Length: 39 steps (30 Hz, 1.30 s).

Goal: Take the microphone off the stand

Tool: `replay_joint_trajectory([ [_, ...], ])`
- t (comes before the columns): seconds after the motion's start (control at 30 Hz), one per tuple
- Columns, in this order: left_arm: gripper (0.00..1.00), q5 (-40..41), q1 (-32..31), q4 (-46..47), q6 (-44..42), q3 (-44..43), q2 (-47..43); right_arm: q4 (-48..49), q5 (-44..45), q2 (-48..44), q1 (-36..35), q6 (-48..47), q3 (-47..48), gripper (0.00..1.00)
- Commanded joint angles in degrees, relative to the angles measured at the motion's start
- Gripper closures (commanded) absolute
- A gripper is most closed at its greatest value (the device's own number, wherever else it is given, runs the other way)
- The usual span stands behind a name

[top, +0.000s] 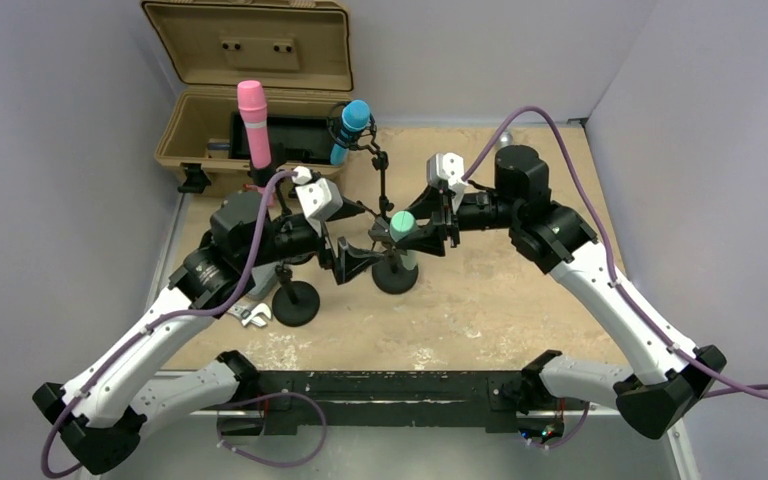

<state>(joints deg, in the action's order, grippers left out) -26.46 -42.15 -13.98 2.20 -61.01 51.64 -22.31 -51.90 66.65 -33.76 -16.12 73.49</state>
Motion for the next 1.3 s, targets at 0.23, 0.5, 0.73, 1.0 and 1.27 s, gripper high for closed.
replay_joint_trajectory([
  [0.23,0.05,-16.28,5.97,11.04,-4.22,3.03,5.84,3.41,2.16,-1.71,-0.52,2.76,-0.69,1.0],
  [0.5,0.03,-19.71,8.14,15.57,-9.28,4.12,10.67,3.61,0.93,-2.12,-0.52,2.58,-0.35,1.0],
  [0.73,0.06,-20.99,8.57,12.73,-14.4,3.62,14.05,3.67,0.14,-3.1,-0.52,2.5,-1.15,1.0],
  [1.0,0.13,-23.19,8.57,13.1,-14.28,3.68,15.15,4.16,-0.22,-2.6,-0.52,2.69,-1.39,1.0],
  [1.27,0.54,-23.73,8.55,11.12,-15.69,2.78,15.35,4.58,0.4,-2.84,-0.52,2.76,-1.37,1.0],
])
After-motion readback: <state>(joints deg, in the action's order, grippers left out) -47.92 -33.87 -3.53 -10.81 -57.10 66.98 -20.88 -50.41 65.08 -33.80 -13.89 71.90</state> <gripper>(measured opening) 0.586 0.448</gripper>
